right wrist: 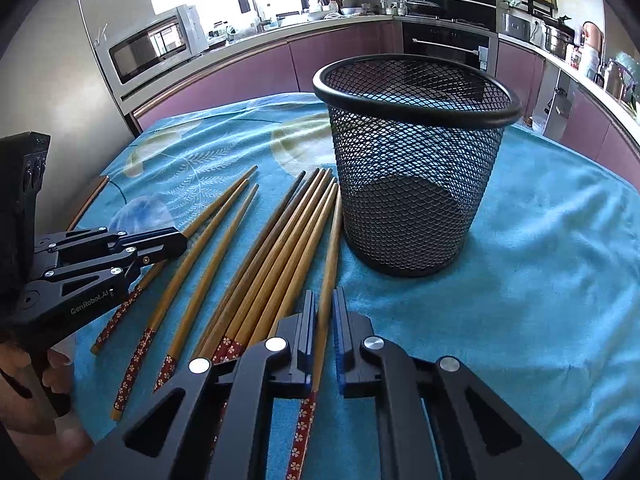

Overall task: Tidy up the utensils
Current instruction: 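Grasp a red-tipped chopstick with the right gripper while the left gripper grasps another chopstick, then lift both held chopsticks upright and carry them over the black mesh cup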

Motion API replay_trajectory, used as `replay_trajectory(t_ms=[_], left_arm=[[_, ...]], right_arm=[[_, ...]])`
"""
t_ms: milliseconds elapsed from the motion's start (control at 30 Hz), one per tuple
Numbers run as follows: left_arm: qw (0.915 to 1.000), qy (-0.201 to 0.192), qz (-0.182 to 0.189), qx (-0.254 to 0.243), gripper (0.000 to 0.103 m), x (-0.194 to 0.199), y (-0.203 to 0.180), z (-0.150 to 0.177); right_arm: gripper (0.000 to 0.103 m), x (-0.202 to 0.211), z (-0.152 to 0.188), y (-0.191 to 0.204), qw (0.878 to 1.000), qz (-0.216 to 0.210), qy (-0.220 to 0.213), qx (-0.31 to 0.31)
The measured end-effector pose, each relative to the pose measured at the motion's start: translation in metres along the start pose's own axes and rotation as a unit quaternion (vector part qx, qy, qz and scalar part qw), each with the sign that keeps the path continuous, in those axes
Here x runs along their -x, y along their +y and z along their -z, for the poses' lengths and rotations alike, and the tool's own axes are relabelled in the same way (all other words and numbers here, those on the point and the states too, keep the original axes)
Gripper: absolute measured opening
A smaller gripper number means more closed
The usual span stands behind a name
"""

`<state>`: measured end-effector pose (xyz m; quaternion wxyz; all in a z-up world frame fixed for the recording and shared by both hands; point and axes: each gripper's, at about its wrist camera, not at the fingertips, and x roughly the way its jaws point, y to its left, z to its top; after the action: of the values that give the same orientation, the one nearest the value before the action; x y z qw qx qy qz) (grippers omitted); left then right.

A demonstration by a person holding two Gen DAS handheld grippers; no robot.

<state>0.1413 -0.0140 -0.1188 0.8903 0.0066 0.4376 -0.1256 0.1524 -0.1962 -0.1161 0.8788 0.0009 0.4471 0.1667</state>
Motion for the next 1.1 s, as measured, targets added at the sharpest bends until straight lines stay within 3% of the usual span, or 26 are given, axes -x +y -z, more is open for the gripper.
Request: replay_trajectory(t_ms=[300, 600, 1100], left_arm=[[0.9998, -0.015, 0.006, 0.011, 0.008, 0.015, 0.004, 0.001], [0.9969, -0.051, 0.058, 0.016, 0.008, 0.055, 0.004, -0.006], [0.9777, -0.155, 0.142, 0.005, 0.007, 0.144, -0.018, -0.036]], right_arm=[[0.006, 0.014, 0.001, -0.003, 1.000, -0.025, -0.015, -0.004], [0.006, 0.042, -0.002, 0.004, 0.997, -0.061, -0.055, 0.007], [0.006, 0.096, -0.024, -0.014, 0.986, -0.091, -0.142, -0.005]])
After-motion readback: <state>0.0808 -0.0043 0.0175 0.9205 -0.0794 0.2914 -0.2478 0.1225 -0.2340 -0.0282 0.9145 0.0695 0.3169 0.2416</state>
